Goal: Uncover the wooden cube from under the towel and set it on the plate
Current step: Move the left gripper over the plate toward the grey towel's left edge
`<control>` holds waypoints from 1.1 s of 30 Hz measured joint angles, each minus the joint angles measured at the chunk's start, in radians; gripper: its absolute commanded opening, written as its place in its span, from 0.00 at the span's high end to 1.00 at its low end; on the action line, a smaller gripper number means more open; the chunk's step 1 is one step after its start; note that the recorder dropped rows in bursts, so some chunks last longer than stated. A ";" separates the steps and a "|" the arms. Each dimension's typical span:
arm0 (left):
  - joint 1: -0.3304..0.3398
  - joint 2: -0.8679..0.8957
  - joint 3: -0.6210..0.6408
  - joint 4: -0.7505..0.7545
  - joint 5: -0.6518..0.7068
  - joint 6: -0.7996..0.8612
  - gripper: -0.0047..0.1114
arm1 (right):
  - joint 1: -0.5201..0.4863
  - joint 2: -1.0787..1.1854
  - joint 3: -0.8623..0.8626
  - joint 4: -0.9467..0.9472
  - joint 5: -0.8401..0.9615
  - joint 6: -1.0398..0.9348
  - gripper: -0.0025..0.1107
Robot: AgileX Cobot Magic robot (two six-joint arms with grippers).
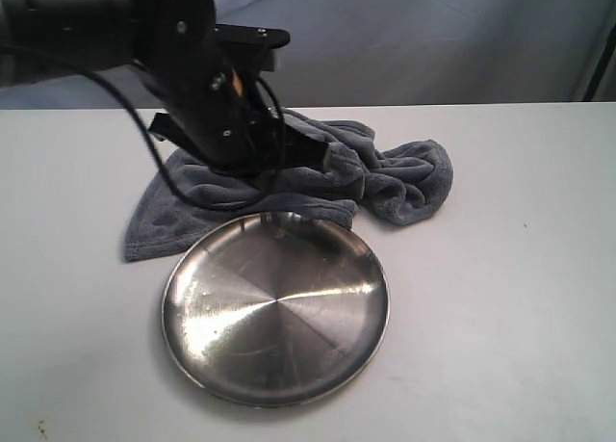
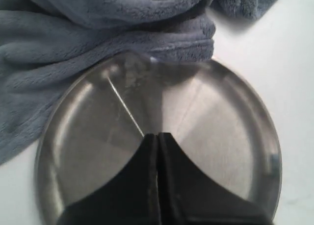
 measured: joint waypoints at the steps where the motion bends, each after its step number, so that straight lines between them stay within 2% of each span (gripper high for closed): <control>1: 0.000 0.040 -0.040 -0.007 0.000 -0.007 0.96 | 0.000 0.000 0.000 0.000 0.000 0.000 0.95; 7: 0.000 0.196 -0.178 -0.023 0.000 -0.028 0.95 | 0.000 0.000 0.000 0.000 0.000 0.000 0.95; 14: -0.002 0.306 -0.221 -0.093 0.000 -0.043 0.94 | 0.000 0.000 0.000 0.000 0.000 0.000 0.95; 18: -0.015 0.326 -0.230 -0.093 0.000 -0.041 0.86 | 0.000 0.000 0.000 0.000 0.000 0.000 0.95; 27: -0.037 0.326 -0.233 -0.140 -0.063 -0.038 0.60 | 0.000 0.000 0.000 0.000 0.000 0.000 0.95; 30: -0.037 0.326 -0.240 -0.140 -0.078 -0.031 0.57 | 0.000 0.000 0.000 0.000 0.000 0.000 0.95; 33: -0.037 0.326 -0.279 -0.140 -0.033 -0.022 0.57 | 0.000 0.000 0.000 0.000 0.000 0.000 0.95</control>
